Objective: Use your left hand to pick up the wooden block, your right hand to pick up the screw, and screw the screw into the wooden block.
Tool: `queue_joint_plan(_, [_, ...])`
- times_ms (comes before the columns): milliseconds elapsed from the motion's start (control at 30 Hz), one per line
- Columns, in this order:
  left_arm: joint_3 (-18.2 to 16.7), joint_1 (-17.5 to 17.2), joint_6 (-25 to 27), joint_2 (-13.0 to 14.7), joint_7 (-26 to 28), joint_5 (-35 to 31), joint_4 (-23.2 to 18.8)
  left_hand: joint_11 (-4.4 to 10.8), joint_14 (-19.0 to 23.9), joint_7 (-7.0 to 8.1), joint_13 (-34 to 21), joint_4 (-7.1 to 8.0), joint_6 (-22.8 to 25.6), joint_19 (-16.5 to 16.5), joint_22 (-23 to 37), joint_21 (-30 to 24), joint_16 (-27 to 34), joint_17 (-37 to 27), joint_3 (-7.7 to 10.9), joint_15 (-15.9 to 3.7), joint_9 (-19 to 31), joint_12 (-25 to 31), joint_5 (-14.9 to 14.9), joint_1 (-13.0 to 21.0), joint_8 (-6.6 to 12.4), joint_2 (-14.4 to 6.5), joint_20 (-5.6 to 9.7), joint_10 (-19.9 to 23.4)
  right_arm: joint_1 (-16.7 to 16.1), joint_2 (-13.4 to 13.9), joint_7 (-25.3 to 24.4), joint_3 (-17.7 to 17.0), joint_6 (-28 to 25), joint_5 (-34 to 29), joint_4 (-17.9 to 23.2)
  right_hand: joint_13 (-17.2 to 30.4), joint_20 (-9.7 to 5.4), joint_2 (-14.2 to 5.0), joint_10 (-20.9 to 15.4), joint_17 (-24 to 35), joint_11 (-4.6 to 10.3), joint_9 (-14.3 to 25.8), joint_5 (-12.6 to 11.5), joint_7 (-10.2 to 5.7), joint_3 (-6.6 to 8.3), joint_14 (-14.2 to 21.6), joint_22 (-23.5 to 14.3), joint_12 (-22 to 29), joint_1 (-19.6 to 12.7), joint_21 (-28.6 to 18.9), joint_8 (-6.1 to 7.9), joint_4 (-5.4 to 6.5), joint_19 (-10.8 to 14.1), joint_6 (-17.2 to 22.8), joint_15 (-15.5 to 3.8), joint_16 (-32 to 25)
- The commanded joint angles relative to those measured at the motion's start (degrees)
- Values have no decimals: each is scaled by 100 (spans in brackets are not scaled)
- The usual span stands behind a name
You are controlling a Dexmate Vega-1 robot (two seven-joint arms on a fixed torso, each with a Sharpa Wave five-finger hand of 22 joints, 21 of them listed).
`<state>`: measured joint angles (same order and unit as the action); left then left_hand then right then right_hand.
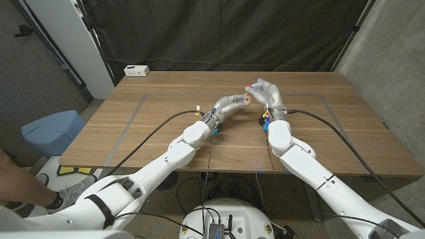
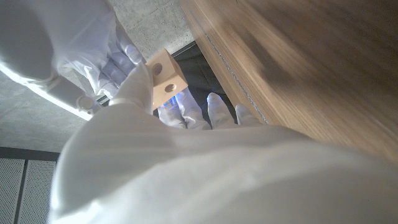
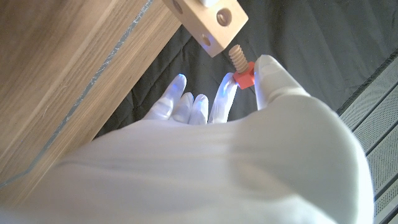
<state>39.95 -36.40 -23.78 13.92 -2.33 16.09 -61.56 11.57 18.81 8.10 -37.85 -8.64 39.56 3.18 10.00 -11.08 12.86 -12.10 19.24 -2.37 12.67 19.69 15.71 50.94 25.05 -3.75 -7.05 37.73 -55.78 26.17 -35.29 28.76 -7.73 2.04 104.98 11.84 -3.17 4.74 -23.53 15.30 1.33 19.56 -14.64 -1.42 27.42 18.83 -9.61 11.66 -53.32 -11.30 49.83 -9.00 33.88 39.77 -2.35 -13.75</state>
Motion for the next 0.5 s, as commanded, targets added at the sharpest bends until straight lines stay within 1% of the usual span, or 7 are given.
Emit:
queue_joint_plan(33, [-9, 36, -8, -25, -56, 49, 74, 15, 51, -14, -12, 2, 272, -16, 18, -18, -34, -17, 45, -348, 31, -9, 21, -26, 55, -43, -31, 53, 30, 8, 35, 31, -16, 6, -48, 21, -309, -56, 10, 8, 18, 4, -26, -20, -15, 22, -19, -14, 2, 21, 49, -8, -9, -41, -402, 17])
queue_joint_plan(500, [-13, 75, -32, -57, -86, 74, 158, 10, 49, -21, -19, 2, 273, -15, 18, -19, -40, -15, 51, -350, 35, -7, 22, -32, 54, -39, -27, 75, 84, -29, 51, 80, 23, 9, -163, 21, -305, -65, 10, 9, 18, -24, -40, -16, -20, 19, -19, -13, 8, 23, 58, -4, -21, -31, -402, 24])
